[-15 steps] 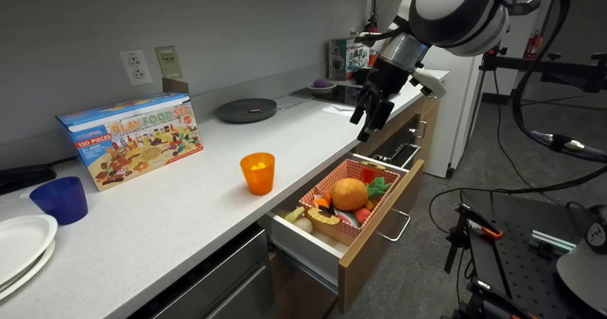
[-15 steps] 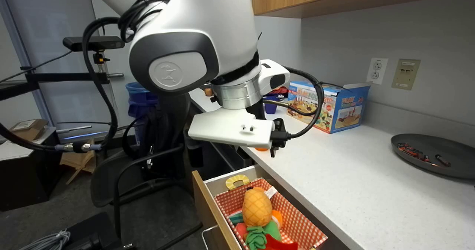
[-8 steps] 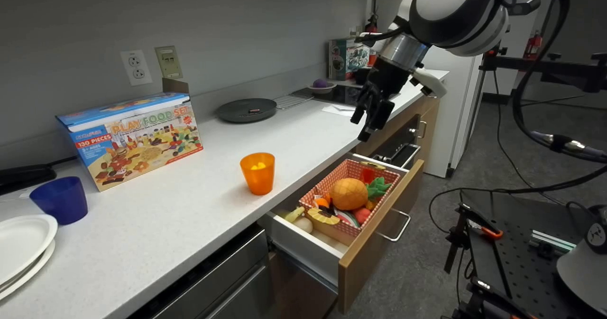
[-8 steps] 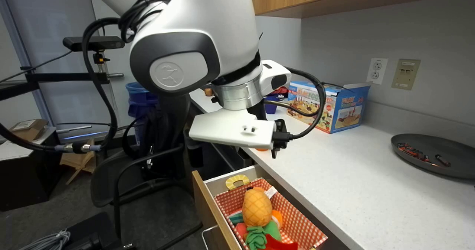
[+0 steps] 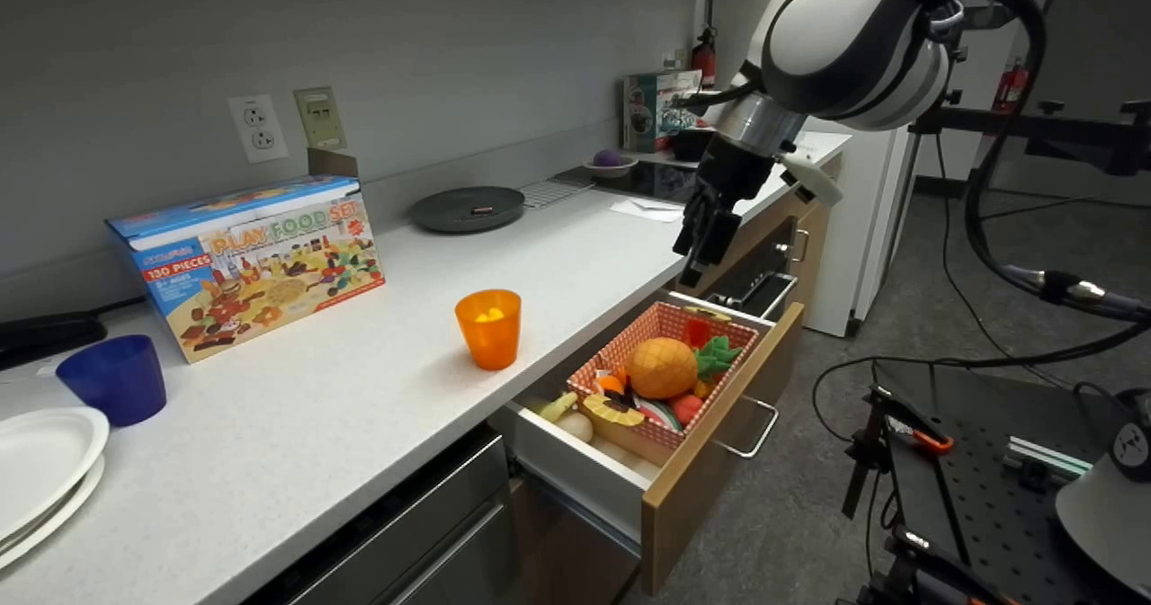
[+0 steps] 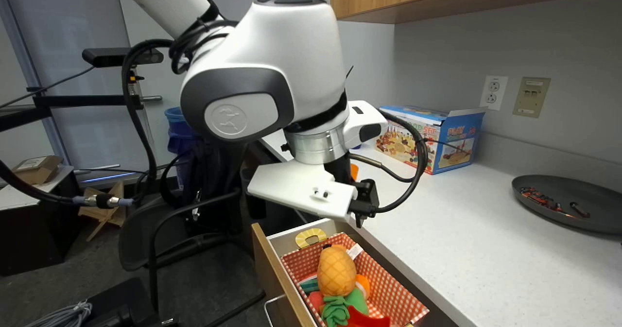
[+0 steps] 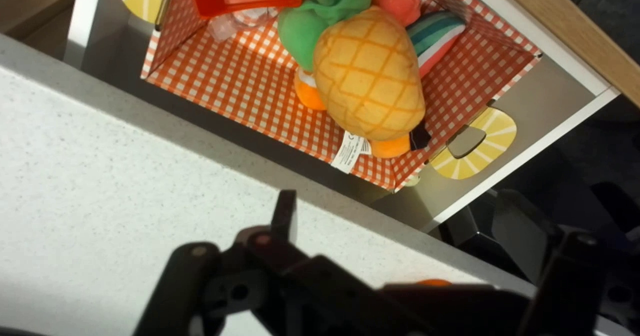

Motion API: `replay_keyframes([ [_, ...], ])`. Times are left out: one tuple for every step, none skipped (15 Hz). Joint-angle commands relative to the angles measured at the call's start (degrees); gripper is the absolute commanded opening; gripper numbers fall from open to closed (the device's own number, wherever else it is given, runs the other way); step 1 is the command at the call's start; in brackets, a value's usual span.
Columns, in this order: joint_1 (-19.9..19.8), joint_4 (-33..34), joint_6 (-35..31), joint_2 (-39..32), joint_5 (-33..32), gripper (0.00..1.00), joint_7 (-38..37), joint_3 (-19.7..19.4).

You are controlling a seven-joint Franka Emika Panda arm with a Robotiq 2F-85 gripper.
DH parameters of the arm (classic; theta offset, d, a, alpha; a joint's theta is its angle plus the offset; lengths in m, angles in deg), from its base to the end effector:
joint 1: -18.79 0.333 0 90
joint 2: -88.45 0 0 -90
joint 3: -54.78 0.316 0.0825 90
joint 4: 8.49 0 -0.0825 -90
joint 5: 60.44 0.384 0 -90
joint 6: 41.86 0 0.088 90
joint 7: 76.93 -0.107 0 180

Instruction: Pick up the plush toy from the drawer and put it on the counter, then close the drawer

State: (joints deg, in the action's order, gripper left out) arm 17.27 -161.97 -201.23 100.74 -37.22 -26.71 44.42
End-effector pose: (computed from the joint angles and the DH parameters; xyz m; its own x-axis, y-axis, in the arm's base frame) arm 0.4200 -0.1046 0.3332 0.8829 0.2838 0.3741 0.3021 -0.9532 0.0101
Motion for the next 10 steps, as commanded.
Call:
replay_keyframes([
  [1.6,1.3,-3.4,-6.7,3.0,1.0,-2.6,1.1],
  [1.7,1.7,-3.6,-8.2,4.2,1.0,-1.6,0.7],
  [2.1,2.2,-4.2,-10.1,5.5,1.0,-1.2,0.7],
  [2.3,2.8,-4.8,-11.9,6.6,1.0,-0.8,0.8],
  [2.3,3.6,-5.3,-13.9,7.5,1.0,-0.5,0.8],
  [2.1,4.5,-5.5,-15.5,8.4,1.0,0.0,0.9],
  [2.2,5.5,-5.6,-17.2,9.7,1.0,0.3,1.3],
  [2.0,6.9,-5.9,-19.1,10.3,1.0,0.3,1.6],
  [1.8,8.2,-6.1,-20.8,10.6,1.0,0.3,1.8],
  [2.3,9.8,-6.7,-23.0,10.6,1.0,-1.0,2.6],
])
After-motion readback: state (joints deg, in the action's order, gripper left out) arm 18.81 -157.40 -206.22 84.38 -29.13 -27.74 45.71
